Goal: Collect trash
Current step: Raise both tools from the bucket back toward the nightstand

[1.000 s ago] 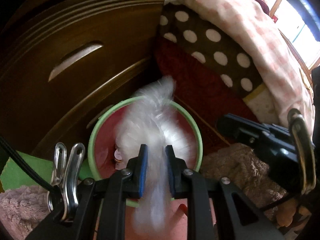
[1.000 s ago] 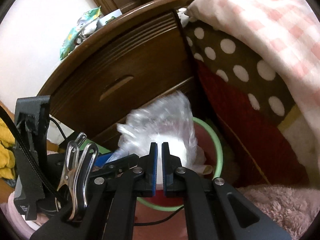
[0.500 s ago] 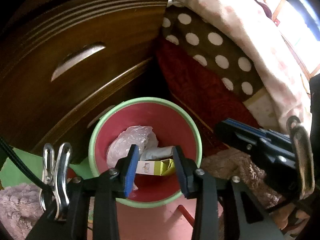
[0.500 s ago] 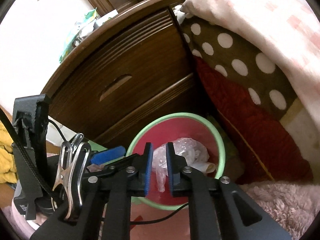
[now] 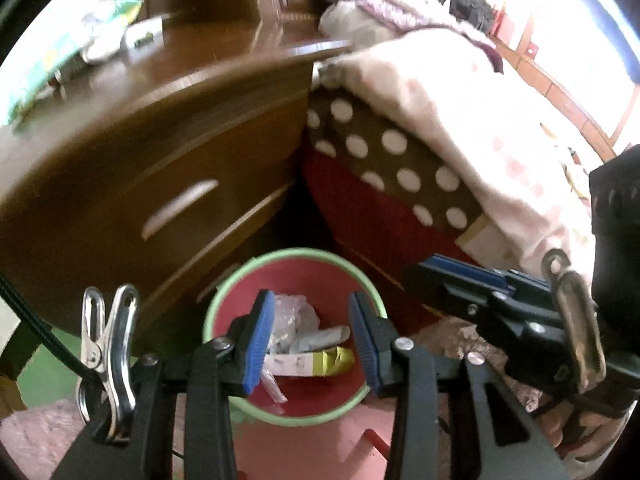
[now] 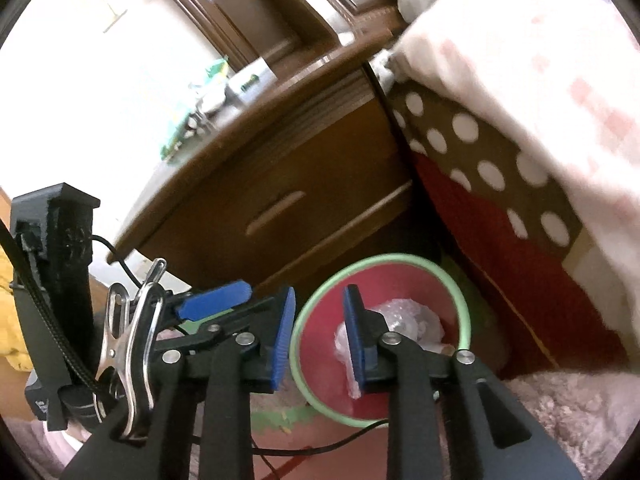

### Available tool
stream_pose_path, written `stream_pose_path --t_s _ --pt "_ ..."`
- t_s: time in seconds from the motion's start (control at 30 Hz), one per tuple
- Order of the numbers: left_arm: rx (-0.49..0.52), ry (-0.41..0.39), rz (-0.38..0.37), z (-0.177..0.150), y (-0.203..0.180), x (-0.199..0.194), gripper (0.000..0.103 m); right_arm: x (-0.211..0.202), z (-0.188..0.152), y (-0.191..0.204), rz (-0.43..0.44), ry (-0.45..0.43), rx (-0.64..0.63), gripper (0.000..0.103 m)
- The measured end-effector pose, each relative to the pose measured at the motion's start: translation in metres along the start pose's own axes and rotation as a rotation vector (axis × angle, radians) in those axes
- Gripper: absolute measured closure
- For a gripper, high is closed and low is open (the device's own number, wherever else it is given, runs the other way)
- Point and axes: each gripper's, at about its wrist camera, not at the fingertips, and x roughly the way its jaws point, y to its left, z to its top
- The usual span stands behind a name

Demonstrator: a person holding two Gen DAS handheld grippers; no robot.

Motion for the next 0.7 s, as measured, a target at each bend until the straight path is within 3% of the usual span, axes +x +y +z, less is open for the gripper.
stream_pose_path --t_s 0.2,0.57,0.7 --pt "-0.025 -0.048 0.005 0.018 0.012 -0.026 0.062 -0.014 0.017 0.016 0.02 -0.032 -0.055 0.076" --pt "-0.105 -0.152 0.083 0.058 0.057 -0.067 0.062 -0.011 0.064 0.051 0.041 -0.041 -0.154 0.075" --pt "-0.151 -0.184 0.116 0.073 0.079 -0.076 0.062 -0.008 0.081 0.062 0.058 -0.047 -0.177 0.066"
